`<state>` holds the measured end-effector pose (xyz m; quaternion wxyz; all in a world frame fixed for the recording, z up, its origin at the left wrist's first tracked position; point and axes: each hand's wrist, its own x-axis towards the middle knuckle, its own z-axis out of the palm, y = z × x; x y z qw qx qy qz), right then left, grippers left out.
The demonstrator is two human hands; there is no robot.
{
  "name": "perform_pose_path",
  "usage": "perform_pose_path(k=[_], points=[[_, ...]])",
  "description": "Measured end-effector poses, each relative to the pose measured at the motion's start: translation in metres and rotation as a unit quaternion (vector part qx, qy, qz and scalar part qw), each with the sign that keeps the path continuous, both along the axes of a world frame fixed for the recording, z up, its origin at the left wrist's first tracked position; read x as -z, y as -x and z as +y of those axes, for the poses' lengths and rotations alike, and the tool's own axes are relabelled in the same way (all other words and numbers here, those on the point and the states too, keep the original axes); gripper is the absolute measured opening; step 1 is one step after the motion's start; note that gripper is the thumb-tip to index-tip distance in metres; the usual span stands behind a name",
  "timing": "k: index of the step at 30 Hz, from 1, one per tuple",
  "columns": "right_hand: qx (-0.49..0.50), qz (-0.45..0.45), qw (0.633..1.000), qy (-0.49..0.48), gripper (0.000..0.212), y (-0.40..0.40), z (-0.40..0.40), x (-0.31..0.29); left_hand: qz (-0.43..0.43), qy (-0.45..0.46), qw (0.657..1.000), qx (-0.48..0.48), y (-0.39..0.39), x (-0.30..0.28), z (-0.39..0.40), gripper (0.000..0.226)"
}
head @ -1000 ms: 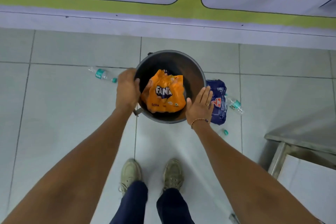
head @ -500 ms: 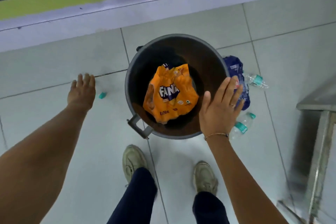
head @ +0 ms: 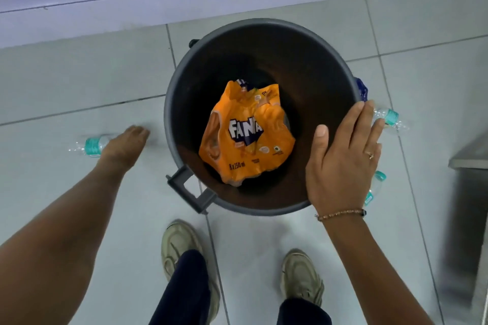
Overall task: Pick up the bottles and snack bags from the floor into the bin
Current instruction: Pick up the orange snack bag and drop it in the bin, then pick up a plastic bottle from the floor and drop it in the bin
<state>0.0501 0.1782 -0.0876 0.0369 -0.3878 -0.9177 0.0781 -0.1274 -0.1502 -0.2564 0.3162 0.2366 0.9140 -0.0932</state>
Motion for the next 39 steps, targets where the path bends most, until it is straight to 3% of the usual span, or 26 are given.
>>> perform_pose_path(k=[1,3,5,6,9,12,17,22,25,29,31,33,36,39], points=[[-0.004,0.0,1.0,0.004,0.061,-0.001,0.0,0.0,-0.013,0.005,1.0,-0.008,-0.007,-0.001,-0.005,0.068],[-0.001,0.005,1.0,0.001,0.061,0.0,0.001,0.001,-0.027,0.099,0.994,-0.047,-0.018,-0.001,-0.024,0.111],[-0.006,0.017,1.0,0.008,0.062,0.0,0.002,0.002,-0.033,0.202,0.971,-0.127,-0.032,-0.003,-0.053,0.123],[-0.008,0.026,1.0,0.012,0.062,0.0,0.002,0.004,-0.034,0.21,0.965,-0.155,-0.039,-0.001,-0.065,0.115],[-0.009,0.048,0.999,0.009,0.061,-0.002,0.005,0.008,-0.031,0.106,0.966,-0.232,-0.058,0.008,-0.077,0.076],[-0.011,0.061,0.998,0.009,0.061,-0.002,0.004,0.009,-0.011,0.039,0.952,-0.302,-0.091,0.003,-0.058,0.058],[-0.004,0.025,1.0,0.004,0.061,0.0,0.001,0.002,-0.041,-0.051,0.941,-0.331,-0.122,-0.047,0.002,0.06],[-0.007,-0.032,0.997,0.065,0.062,-0.001,0.002,-0.02,-0.011,-0.133,0.919,-0.37,-0.139,-0.133,0.052,0.061],[-0.041,-0.076,0.99,0.109,0.066,-0.005,0.007,-0.033,0.043,-0.199,0.863,-0.463,-0.145,-0.182,0.072,0.059],[-0.083,-0.135,0.977,0.141,0.067,-0.01,0.02,-0.05,0.183,-0.349,0.687,-0.61,-0.135,-0.251,0.097,0.055],[-0.091,-0.153,0.974,0.144,0.066,-0.01,0.024,-0.055,0.223,-0.424,0.643,-0.598,-0.126,-0.279,0.114,0.053],[-0.092,-0.163,0.972,0.145,0.066,-0.009,0.023,-0.055,0.188,-0.458,0.663,-0.561,-0.12,-0.292,0.135,0.054],[-0.094,-0.162,0.974,0.125,0.067,-0.01,0.022,-0.049,0.066,-0.446,0.736,-0.505,-0.121,-0.281,0.172,0.059],[-0.099,-0.157,0.977,0.11,0.066,-0.013,0.022,-0.045,0.024,-0.417,0.786,-0.455,-0.128,-0.258,0.195,0.063]])
